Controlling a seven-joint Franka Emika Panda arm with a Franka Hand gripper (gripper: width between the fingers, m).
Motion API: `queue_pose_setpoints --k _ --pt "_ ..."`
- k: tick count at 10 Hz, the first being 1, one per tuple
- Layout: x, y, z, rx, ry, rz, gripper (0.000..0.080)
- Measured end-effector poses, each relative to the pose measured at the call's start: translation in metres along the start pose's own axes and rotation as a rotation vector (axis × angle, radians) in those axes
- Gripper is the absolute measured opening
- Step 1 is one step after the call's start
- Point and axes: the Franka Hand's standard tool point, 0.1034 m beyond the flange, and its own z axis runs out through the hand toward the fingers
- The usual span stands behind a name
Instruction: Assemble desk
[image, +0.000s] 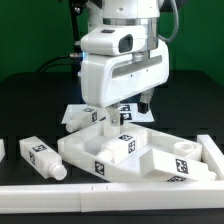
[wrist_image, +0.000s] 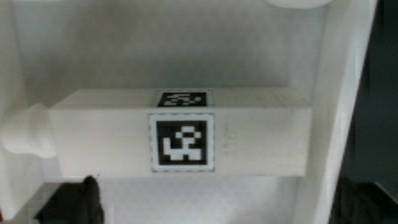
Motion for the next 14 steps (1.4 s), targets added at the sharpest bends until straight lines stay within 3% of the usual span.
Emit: queue_pose_setpoints --k 4,5,6,7,8,9,13,14 --pt "0.000 0.000 0.000 0.001 -0.001 0.001 0.0649" --pt "-0.001 0.008 -0.007 0.031 -0.038 0.004 0.0649" --pt "0.011 0.025 -0.019 0.040 -0.056 0.015 0.0649" --pt "0.028 0.035 -0.027 0.034 -0.053 0.030 0.0649" --pt "0.045 0.037 -0.034 0.035 -0.075 0.062 0.0649" --pt "0.060 0.032 -0.037 0.017 -0.074 0.031 0.0649" --pt "0.056 0.034 -0.035 0.020 -0.075 0.024 0.0649" --pt "0.067 0.047 -0.040 0.014 -0.071 -0.006 0.0649"
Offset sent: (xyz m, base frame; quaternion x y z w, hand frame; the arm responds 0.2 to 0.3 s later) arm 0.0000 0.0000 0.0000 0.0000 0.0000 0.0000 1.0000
